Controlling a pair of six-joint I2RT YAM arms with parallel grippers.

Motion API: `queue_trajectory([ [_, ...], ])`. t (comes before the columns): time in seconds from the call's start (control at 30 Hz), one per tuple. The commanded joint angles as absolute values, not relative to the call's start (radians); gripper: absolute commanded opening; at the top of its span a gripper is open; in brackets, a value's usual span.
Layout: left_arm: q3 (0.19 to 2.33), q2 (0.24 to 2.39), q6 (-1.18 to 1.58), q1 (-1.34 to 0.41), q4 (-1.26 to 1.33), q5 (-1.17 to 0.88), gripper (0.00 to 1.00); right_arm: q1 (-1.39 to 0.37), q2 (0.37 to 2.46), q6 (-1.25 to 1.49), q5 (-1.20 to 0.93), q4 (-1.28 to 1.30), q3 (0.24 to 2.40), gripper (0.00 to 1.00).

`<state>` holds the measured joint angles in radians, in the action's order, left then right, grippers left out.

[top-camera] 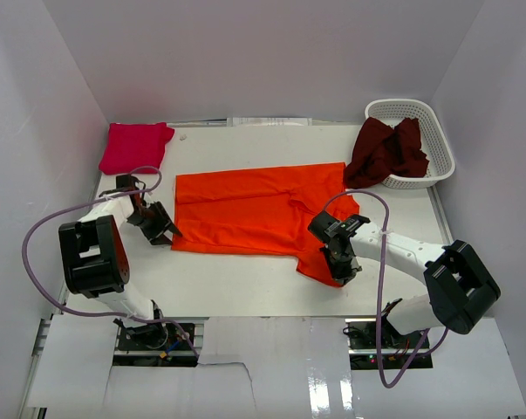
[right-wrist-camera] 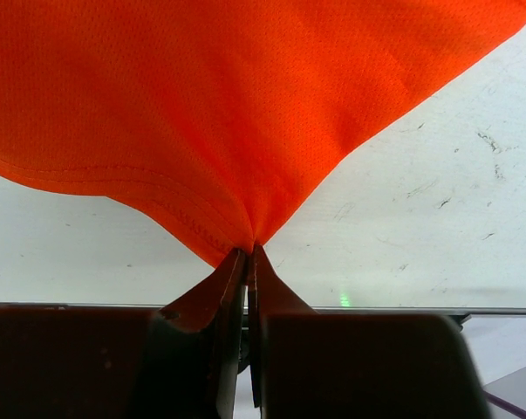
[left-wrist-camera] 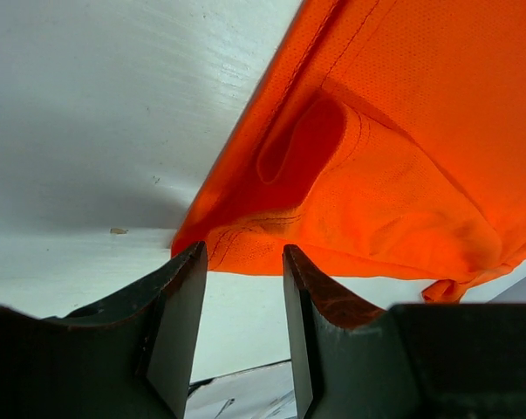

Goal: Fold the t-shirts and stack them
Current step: Grap the side of the flattened tshirt closest away from the robot with both arms

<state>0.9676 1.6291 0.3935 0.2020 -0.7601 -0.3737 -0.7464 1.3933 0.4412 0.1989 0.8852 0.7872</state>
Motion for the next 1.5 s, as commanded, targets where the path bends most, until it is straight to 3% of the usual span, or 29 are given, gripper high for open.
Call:
queue_trajectory([
  [0.0, 0.986, 1.641, 0.399, 0.186, -0.742, -0.351, 0.51, -0.745, 1.376, 0.439, 0.19, 0.874, 0.781, 0.08],
  [0.3, 0.997, 1.675, 0.405, 0.164, -0.727, -0.333, 0.5, -0.744, 1.367, 0.443, 0.189, 0.876, 0.776, 0.08],
  [0.4, 0.996, 1.68, 0.403, 0.158, -0.721, -0.337, 0.45, -0.744, 1.367, 0.442, 0.189, 0.876, 0.775, 0.08],
  [0.57, 0.989, 1.69, 0.403, 0.155, -0.715, -0.33, 0.44, -0.744, 1.359, 0.442, 0.181, 0.876, 0.776, 0.08],
  [1.13, 1.008, 1.749, 0.411, 0.092, -0.713, -0.129, 0.44, -0.744, 1.319, 0.443, 0.156, 0.884, 0.778, 0.08],
  [1.27, 1.019, 1.758, 0.411, 0.063, -0.726, -0.088, 0.35, -0.746, 1.321, 0.442, 0.156, 0.882, 0.778, 0.08],
  [1.33, 1.032, 1.767, 0.41, 0.041, -0.741, -0.066, 0.25, -0.745, 1.321, 0.442, 0.153, 0.879, 0.776, 0.08],
  [1.47, 1.057, 1.784, 0.411, 0.017, -0.767, -0.015, 0.23, -0.744, 1.319, 0.439, 0.149, 0.879, 0.775, 0.08],
])
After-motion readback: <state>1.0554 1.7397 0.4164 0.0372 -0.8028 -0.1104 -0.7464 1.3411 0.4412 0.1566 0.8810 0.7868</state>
